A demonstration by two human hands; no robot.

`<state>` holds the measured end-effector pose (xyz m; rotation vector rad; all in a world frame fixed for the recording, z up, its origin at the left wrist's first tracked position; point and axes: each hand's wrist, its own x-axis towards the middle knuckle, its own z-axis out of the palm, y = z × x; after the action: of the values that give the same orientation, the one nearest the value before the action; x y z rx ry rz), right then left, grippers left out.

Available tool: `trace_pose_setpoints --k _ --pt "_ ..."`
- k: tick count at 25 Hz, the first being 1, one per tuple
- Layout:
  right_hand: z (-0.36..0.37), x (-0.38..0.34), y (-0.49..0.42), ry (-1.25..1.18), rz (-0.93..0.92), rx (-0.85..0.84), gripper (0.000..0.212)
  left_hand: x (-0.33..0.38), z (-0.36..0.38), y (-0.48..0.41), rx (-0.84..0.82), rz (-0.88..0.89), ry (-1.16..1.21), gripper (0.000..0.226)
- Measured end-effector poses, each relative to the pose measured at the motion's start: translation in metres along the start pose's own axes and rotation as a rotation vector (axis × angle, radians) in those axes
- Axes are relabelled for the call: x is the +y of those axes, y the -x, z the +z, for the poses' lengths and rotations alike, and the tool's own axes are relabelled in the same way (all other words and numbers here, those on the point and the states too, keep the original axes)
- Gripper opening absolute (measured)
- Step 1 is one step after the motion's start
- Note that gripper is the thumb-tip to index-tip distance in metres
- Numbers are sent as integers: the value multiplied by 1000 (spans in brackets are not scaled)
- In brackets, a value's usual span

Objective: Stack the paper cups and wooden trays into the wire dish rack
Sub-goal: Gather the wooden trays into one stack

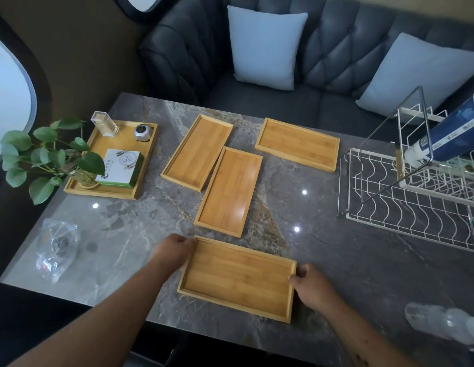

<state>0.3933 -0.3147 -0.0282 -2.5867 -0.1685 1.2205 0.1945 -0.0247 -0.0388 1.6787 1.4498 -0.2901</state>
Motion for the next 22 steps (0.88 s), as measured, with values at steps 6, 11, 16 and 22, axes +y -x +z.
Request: trace_pose_setpoints --k 6,11,16,22 --pt "-25 -26 -14 92 -112 160 42 40 -6 -41 23 -44 -112 61" --pt "-35 -86 -32 223 -335 172 37 47 -5 -55 52 -13 -289 60" --pt "-45 -158 -54 360 -526 145 43 42 -14 -66 33 -24 -288 50" --pt "-60 -236 -99 475 -543 150 59 35 -24 -69 29 -84 -163 48"
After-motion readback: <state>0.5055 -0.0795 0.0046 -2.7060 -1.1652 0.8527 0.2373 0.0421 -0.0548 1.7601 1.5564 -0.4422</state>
